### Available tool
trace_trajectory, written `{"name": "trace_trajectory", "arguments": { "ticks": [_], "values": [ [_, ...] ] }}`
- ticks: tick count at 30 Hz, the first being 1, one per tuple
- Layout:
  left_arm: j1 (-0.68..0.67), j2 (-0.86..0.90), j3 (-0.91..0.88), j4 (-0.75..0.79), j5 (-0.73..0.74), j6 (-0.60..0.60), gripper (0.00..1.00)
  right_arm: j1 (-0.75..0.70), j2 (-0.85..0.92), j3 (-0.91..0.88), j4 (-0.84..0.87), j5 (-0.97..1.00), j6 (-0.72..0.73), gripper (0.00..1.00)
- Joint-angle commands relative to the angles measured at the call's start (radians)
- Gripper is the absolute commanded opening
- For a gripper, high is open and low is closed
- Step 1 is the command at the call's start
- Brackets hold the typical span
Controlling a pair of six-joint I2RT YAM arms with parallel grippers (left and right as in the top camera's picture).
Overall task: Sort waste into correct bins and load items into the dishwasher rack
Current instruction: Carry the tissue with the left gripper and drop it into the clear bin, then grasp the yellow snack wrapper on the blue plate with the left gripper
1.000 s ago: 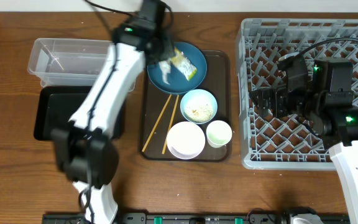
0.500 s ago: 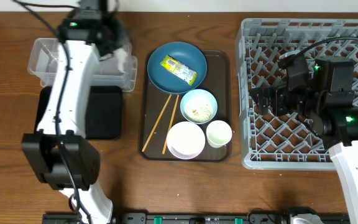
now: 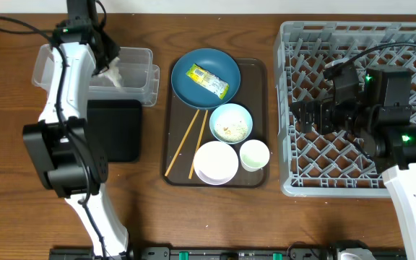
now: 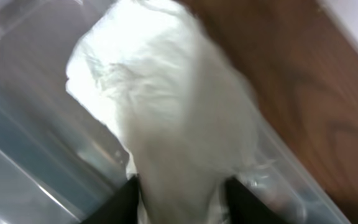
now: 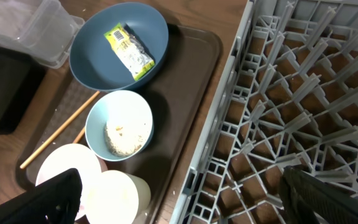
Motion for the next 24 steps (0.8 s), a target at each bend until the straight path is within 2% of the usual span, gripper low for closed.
{"name": "trace_trajectory", "arguments": {
  "ticks": [1, 3, 7, 10, 14, 20, 24],
  "values": [
    [0.002, -0.027, 0.003, 0.008, 0.018, -0.002, 0.66, 0.014, 0.002, 0.024, 0.002, -0.012, 0.017, 0.99],
    [0.002, -0.05, 0.003, 0.026, 0.064, 0.048, 0.7, 0.014, 0.002, 0.024, 0.002, -0.012, 0.017, 0.99],
    [-0.008, -0.109, 0.004, 0.047, 0.147, 0.128, 0.71, 0.014, 0.002, 0.024, 0.002, -0.012, 0.017, 0.99],
    [-0.048, -0.144, 0.004, 0.063, 0.291, 0.293, 0.71, 0.014, 0.002, 0.024, 0.002, -0.012, 0.017, 0.99],
    [-0.153, -0.14, 0.0, 0.047, 0.306, 0.424, 0.71, 0.014, 0.002, 0.024, 0.005, -0.012, 0.017, 0.99],
    [-0.312, -0.066, 0.0, 0.044, 0.207, 0.479, 0.72, 0.014, 0.002, 0.024, -0.006, -0.012, 0.017, 0.99],
    [-0.378, -0.004, 0.0, 0.051, 0.172, 0.411, 0.72, 0.014, 0.002, 0.024, -0.018, -0.012, 0.017, 0.99]
  ]
}}
